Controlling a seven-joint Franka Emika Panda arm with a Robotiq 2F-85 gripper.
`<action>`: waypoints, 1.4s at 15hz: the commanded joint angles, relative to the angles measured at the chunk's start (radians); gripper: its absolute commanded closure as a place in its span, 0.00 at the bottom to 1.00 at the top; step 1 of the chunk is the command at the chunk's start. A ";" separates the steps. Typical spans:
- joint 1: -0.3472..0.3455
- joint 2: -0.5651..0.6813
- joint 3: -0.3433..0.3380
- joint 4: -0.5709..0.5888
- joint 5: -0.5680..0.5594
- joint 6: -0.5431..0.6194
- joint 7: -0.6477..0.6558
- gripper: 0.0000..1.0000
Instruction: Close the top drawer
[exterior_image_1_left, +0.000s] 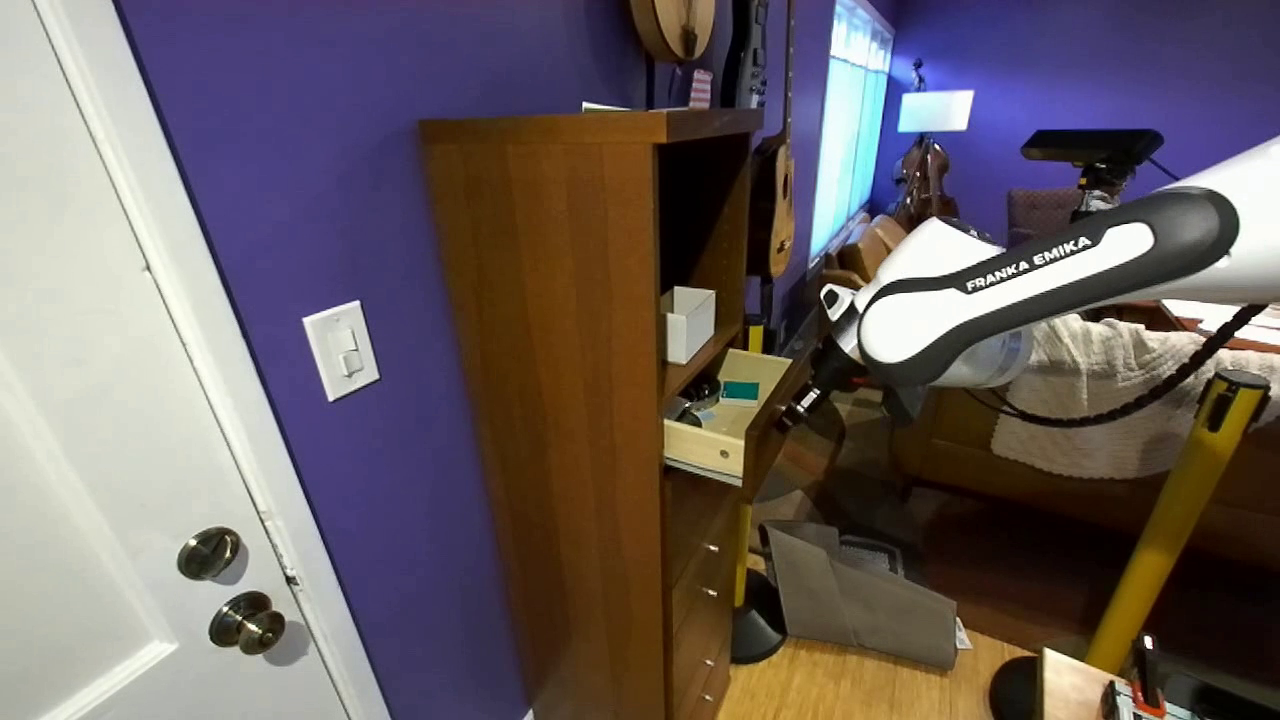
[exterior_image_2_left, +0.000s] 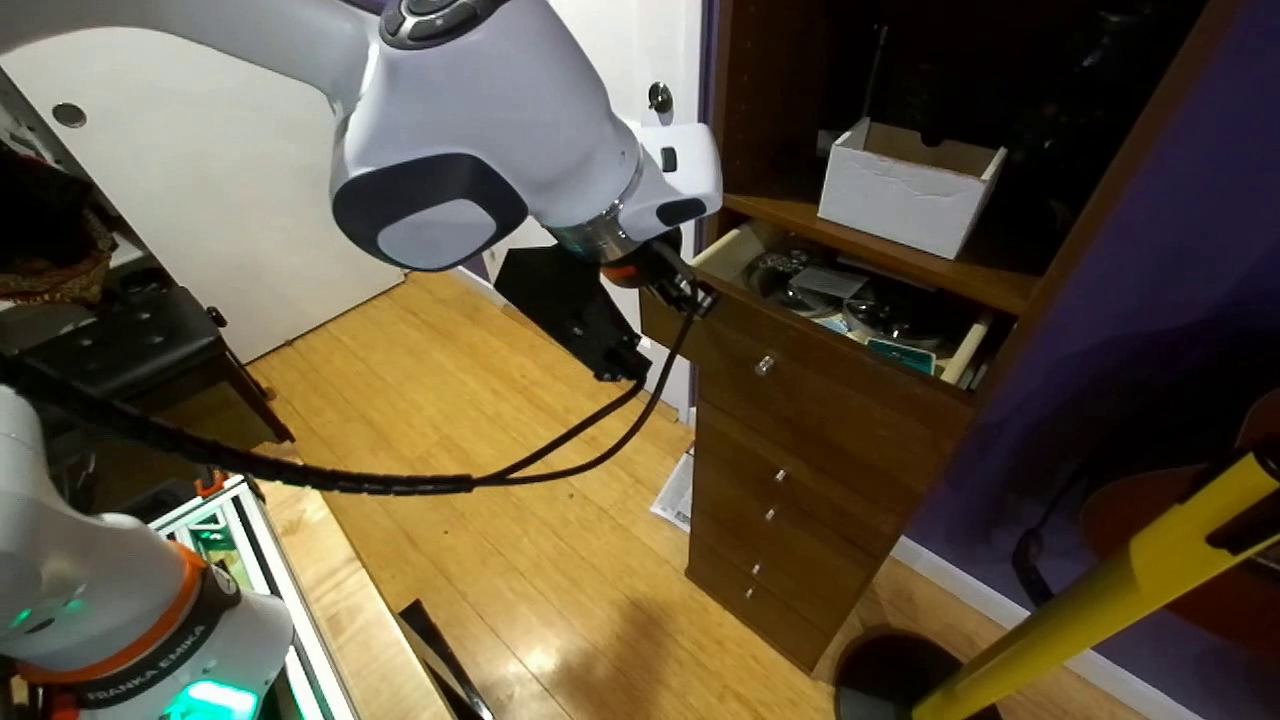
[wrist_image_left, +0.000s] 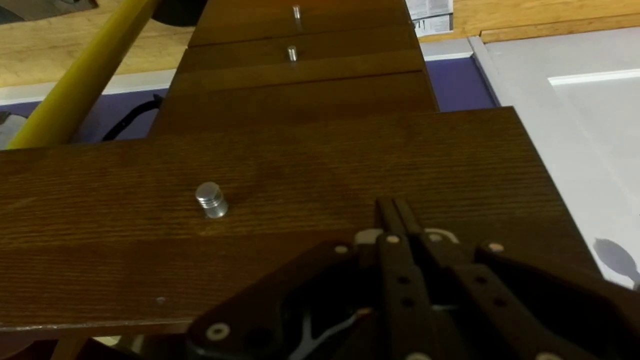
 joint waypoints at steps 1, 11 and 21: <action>0.104 0.103 -0.052 0.073 0.180 0.065 -0.135 1.00; 0.162 0.312 -0.041 0.262 0.618 0.093 -0.467 1.00; 0.194 0.363 -0.138 0.241 0.333 0.059 -0.296 0.99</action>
